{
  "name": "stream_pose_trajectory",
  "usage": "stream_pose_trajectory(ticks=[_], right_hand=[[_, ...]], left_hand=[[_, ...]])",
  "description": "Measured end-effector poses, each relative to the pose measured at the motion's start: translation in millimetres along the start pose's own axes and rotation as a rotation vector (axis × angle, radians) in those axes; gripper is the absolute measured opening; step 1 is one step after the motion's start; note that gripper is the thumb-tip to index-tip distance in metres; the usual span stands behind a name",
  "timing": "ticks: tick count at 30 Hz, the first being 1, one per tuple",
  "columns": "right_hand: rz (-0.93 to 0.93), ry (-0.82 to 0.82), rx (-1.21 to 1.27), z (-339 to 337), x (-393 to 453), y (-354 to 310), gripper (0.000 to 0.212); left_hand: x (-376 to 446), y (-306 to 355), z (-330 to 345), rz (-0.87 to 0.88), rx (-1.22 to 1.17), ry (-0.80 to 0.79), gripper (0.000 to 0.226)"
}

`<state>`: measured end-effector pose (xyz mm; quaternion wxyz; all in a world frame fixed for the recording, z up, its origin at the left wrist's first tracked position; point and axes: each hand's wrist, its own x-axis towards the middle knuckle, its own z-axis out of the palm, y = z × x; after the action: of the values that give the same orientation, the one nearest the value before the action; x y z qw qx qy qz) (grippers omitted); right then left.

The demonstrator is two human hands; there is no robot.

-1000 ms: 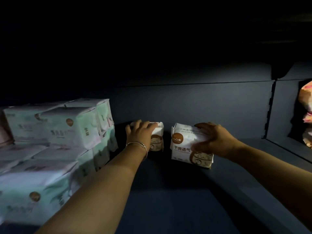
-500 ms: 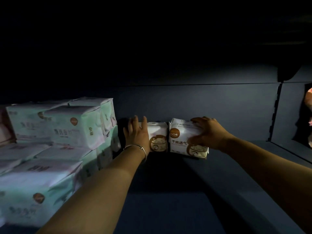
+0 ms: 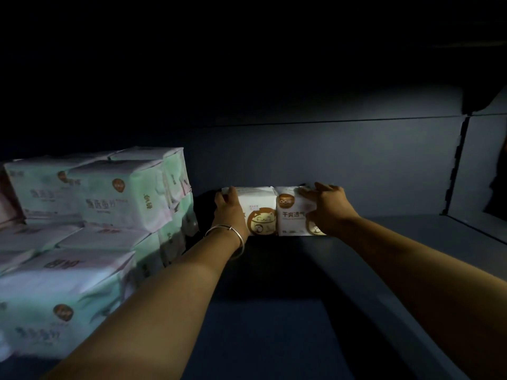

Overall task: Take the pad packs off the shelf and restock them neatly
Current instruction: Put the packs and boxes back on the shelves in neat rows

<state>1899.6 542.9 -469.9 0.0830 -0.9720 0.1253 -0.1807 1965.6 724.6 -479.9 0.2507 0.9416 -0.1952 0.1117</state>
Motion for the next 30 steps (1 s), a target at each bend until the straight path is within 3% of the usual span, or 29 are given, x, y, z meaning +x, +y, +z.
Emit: stream_pose_trajectory(ticks=[5,9,14,17,23,26,30], right_hand=[[0.016,-0.009,-0.019,-14.7,-25.1,-7.1,0.079],[-0.079,0.014,-0.082,-31.9,-63.9,-7.8,0.051],[-0.014,-0.014,-0.052,-57.3,-135.0,-12.4,0.036],[-0.074,0.010,-0.066,-70.4,-192.5,-14.2,0.036],[-0.225,0.200,0.000,-72.3,-324.5,-4.9,0.035],[-0.277,0.128,0.032,-44.3,-385.3,14.8,0.043],[-0.145,-0.048,0.066,7.3,-457.4,44.5,0.033]], left_hand=[[-7.5,2.2,-8.6,-0.065,0.021,-0.014,0.091],[-29.2,4.2,-17.2,0.007,0.193,-0.047,0.083],[-96.1,22.4,-32.1,0.241,0.297,-0.133,0.041],[-160.1,41.6,-44.5,0.344,0.236,-0.054,0.031],[-298.1,60.0,-36.6,0.642,0.083,0.168,0.037],[-354.4,56.7,-5.4,0.753,0.116,0.085,0.035],[-412.1,43.4,50.9,0.766,0.191,-0.127,0.032]])
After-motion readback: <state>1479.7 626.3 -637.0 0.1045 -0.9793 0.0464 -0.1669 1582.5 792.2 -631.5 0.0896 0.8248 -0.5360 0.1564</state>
